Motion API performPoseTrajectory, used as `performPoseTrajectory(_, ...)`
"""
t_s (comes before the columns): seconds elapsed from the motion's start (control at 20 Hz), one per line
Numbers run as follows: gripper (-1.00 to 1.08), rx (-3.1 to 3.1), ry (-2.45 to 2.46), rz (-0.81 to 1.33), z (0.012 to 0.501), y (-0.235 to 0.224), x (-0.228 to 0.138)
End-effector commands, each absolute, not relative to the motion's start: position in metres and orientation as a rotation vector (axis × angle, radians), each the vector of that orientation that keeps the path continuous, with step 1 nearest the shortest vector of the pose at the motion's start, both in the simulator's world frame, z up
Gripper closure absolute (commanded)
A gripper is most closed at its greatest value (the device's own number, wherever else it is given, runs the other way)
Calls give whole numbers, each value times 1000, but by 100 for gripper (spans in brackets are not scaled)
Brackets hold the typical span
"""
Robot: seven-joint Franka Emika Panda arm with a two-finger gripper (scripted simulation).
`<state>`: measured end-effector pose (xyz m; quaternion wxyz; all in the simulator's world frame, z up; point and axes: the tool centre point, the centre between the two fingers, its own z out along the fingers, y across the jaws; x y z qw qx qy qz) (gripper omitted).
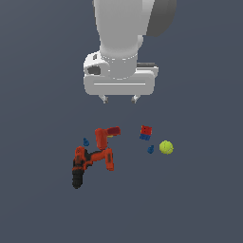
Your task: Pick up a designated object from a clutter of objects.
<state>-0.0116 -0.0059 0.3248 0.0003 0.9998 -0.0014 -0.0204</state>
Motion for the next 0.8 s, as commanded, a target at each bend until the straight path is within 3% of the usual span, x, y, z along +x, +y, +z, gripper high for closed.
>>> performPoseTrajectory(0.0, -92, 3140, -4, -64, 325, -6, -12)
performPoseTrajectory(0.75, -92, 3170, -79, -39, 331, -20, -12)
